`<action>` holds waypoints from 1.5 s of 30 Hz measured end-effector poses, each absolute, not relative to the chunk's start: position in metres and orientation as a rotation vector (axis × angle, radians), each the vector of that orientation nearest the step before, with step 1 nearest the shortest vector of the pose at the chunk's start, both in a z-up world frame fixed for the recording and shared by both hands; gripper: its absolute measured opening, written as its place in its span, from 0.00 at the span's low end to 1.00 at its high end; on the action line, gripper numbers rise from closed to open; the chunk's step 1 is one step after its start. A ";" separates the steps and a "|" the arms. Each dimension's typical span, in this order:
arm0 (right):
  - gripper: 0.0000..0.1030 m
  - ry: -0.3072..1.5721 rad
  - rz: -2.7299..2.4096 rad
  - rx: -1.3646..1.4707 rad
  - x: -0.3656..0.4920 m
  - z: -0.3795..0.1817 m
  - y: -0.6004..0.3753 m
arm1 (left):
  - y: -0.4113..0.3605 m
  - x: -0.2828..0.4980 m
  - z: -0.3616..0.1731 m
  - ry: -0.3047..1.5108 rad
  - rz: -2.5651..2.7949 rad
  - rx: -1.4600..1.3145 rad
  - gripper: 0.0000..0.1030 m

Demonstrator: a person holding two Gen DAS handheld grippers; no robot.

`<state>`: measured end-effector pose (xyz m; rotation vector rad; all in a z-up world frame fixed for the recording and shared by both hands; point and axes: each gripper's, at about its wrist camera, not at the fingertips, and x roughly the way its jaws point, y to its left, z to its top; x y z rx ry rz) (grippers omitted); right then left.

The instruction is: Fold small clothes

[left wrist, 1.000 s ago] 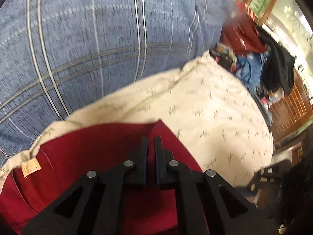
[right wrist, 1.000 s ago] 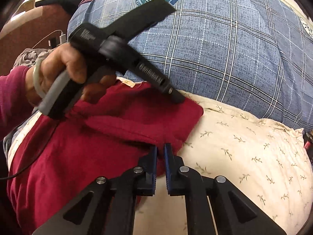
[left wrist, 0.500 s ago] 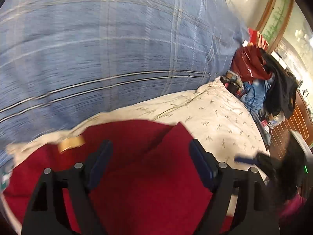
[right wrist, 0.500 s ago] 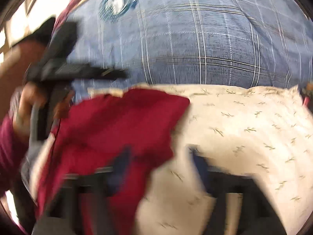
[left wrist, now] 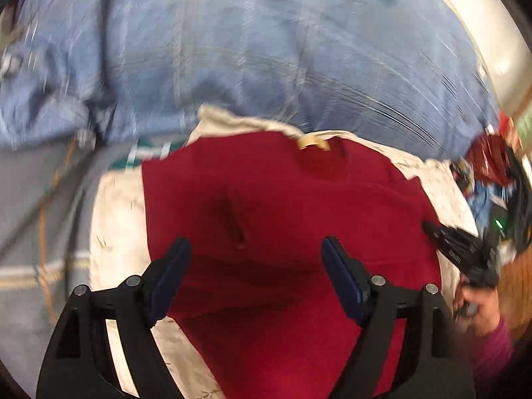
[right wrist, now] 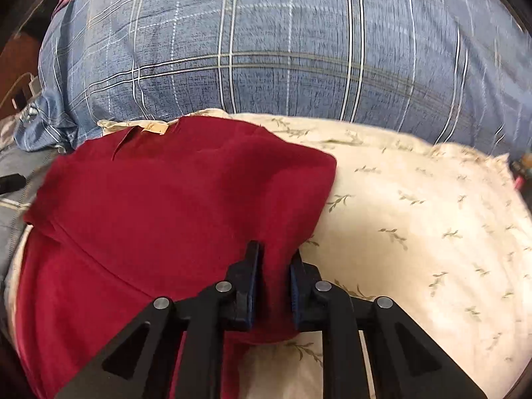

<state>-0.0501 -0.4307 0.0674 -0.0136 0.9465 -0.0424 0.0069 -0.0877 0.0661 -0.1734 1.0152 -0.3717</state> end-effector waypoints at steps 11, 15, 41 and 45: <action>0.53 0.883 -0.001 0.133 -0.081 0.104 -0.439 | -0.116 0.025 0.043 1.006 -0.315 -0.126 0.14; 0.53 0.851 -0.036 0.173 -0.078 0.111 -0.449 | -0.099 0.010 0.065 0.935 -0.355 -0.175 0.07; 0.56 0.877 -0.021 0.146 -0.055 0.106 -0.433 | -0.080 0.005 0.074 0.853 -0.356 -0.361 0.59; 0.56 0.875 -0.022 0.140 -0.055 0.106 -0.434 | -0.077 0.008 0.074 0.864 -0.376 -0.399 0.68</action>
